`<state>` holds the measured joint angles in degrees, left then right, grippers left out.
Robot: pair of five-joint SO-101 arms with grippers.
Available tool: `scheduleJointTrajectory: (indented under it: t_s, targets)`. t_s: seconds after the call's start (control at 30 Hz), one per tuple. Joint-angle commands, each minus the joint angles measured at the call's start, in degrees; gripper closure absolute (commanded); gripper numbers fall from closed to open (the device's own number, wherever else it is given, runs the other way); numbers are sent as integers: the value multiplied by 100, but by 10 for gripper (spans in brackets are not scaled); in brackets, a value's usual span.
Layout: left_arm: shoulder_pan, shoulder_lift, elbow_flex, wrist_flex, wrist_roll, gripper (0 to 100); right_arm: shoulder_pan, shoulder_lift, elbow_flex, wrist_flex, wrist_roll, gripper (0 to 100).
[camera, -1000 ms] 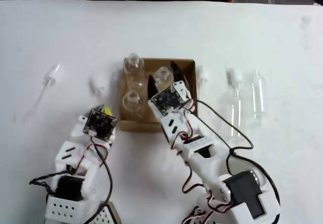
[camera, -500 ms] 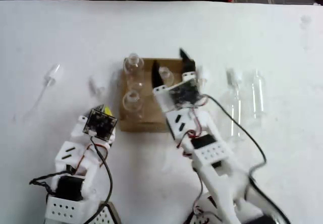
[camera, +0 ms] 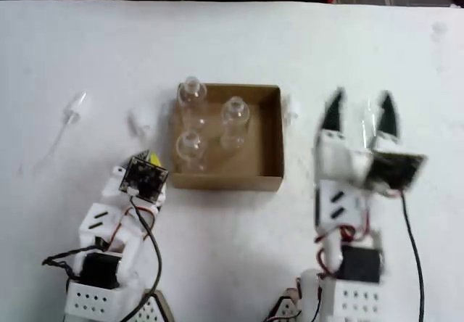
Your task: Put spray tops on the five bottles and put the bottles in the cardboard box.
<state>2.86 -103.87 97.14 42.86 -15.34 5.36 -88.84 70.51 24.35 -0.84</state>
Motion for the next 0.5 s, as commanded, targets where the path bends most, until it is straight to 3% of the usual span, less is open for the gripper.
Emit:
scheduleJointTrajectory:
  t_s: [0.0, 0.13, 0.47]
  targets:
    - [31, -57, -18, 9, -62, 973, 514, -892, 185, 1191, -114, 769]
    - [-110, -57, -18, 0, -35, 973, 620, -1516, 1081, 1824, -97, 769]
    - [-400, -66, -18, -26, 44, 973, 637, -1455, 2593, 1798, -132, 769]
